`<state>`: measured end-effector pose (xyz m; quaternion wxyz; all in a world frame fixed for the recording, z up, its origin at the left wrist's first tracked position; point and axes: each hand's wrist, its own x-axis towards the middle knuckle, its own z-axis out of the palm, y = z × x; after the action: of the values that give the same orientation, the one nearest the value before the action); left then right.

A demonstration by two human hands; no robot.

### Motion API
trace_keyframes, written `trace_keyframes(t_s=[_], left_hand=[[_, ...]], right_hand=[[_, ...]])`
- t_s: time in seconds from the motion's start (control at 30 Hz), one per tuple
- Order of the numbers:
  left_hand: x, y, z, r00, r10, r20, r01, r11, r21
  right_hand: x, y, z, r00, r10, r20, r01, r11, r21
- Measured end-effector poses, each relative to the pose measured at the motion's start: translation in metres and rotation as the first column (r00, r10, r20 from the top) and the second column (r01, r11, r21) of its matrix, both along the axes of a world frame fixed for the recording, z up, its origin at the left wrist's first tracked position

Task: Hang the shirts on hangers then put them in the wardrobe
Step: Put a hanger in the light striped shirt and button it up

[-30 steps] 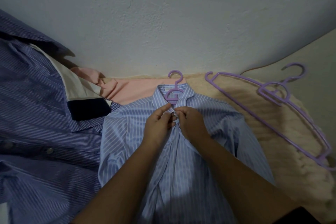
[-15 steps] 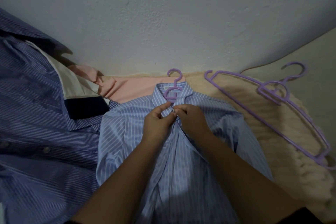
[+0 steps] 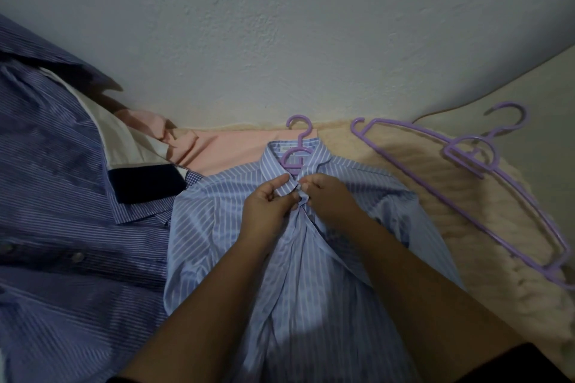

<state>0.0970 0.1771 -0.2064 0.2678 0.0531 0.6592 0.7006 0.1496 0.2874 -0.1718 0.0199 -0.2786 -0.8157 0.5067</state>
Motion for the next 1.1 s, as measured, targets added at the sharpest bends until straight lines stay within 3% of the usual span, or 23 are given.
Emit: trace_keyframes(t_s=[0.43, 0.63, 1.1], left_hand=[[-0.003, 0.001, 0.000, 0.995, -0.009, 0.099, -0.001, 0.994, 0.108], [-0.004, 0.001, -0.001, 0.997, -0.020, 0.068, 0.013, 0.994, 0.110], [-0.005, 0.001, -0.002, 0.996, -0.083, 0.040, 0.080, 0.995, 0.067]], right_hand=[[0.005, -0.006, -0.007, 0.987, -0.084, -0.138, 0.073, 0.994, -0.086], [0.002, -0.009, -0.006, 0.983, -0.094, -0.155, 0.102, 0.994, 0.046], [-0.001, -0.010, -0.014, 0.979, -0.125, -0.158, 0.140, 0.986, 0.088]])
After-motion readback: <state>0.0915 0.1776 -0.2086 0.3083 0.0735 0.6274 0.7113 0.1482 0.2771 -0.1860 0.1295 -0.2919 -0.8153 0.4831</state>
